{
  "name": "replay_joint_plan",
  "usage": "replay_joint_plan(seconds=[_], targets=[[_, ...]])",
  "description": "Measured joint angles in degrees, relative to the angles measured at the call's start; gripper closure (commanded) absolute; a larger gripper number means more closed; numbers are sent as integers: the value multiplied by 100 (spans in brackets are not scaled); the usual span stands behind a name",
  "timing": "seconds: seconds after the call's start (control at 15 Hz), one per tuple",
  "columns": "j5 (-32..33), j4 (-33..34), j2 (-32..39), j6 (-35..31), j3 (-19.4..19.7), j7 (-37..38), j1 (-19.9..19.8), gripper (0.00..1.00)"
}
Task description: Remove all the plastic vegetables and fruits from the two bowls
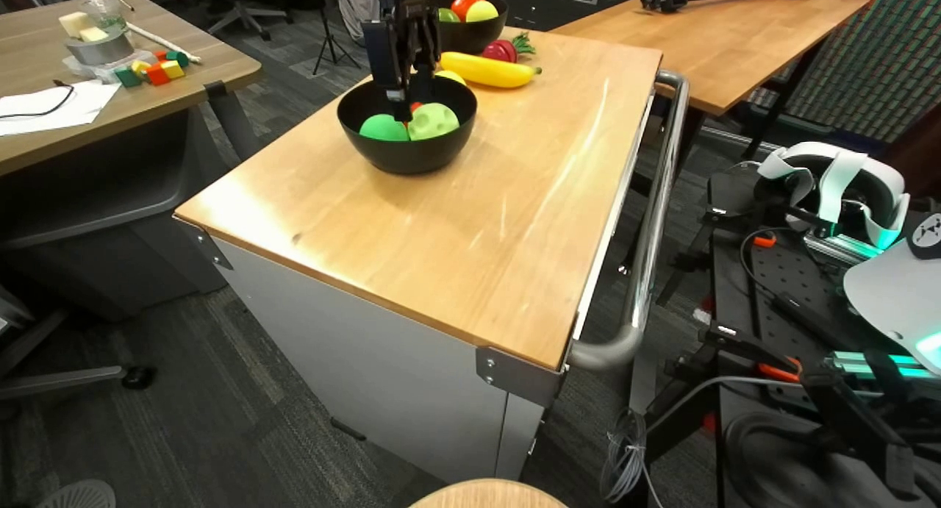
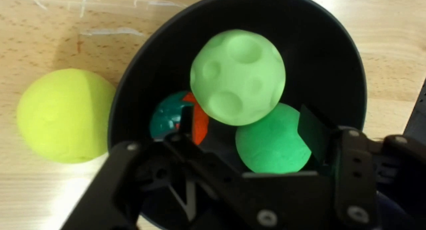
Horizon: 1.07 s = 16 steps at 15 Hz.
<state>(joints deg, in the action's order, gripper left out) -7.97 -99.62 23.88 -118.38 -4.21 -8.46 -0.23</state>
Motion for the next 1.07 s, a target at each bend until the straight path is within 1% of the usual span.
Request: replay_joint_plan(seconds=[0.13,0.2,0.33,0.47,0.53,0.6,0.67,0.87,1.07], targets=[[0,-24,45,-161,-16,-44,0,56],[0,-35,43,-230,-28,-65,0,60],[-1,-37,38,-296,-50,-91,0,50],[-1,-47,38,-348,-59,-110,0,49],[-1,-53,39,-363,-60,-122,0,50],[-5,-59,39,-376,-60,-133,0,46],[-11,-64,39,-398,-60,-145,0,46],[-37,-89,37,-495,-67,-205,0,48],[-142,-135,14,-551,-93,-285,-2,54]])
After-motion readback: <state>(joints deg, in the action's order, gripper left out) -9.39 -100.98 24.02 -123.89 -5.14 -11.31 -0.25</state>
